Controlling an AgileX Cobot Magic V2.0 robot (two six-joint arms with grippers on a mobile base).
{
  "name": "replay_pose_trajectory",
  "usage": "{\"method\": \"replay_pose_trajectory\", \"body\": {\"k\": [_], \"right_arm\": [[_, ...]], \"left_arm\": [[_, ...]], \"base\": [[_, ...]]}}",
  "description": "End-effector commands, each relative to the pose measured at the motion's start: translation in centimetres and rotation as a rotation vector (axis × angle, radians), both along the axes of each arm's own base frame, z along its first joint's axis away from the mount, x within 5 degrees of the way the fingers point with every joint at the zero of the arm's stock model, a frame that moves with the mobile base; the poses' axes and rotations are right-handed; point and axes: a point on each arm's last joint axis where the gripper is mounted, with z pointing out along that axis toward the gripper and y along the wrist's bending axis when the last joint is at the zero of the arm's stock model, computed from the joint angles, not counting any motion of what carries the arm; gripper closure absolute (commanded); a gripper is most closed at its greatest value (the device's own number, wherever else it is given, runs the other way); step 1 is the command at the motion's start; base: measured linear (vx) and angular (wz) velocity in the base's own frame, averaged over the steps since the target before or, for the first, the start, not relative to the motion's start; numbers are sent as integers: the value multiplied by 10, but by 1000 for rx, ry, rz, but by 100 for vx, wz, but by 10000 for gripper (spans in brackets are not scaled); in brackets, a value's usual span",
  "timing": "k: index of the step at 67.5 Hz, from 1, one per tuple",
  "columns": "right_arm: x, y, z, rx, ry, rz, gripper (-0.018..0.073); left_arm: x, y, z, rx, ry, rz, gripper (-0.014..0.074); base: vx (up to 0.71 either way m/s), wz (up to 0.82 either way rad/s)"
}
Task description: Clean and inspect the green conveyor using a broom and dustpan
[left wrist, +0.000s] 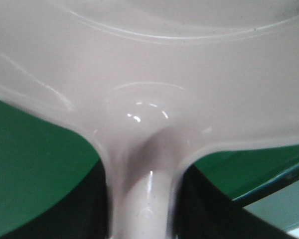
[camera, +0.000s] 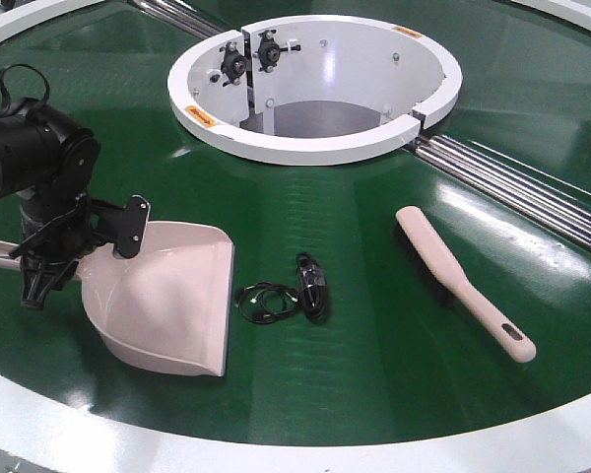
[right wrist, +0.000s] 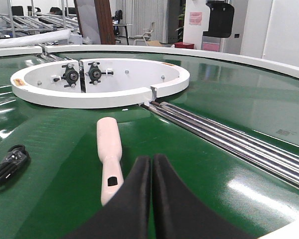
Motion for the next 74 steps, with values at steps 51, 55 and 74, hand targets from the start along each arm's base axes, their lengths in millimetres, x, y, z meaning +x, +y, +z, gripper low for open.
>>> {"method": "replay_pose_trajectory", "body": {"k": [51,55,74], "right_arm": [[-1,0,7,-3,-85,-1,568],[-1,0,7,-3,-85,-1,568],[-1,0,7,-3,-85,-1,568]], "left_arm": [[-5,3,26,27,-28,13,603],[-5,3,26,28,-28,12,603],[-5,3,26,28,-28,12,603]], "base": [[0,0],[0,0],[0,0]]}}
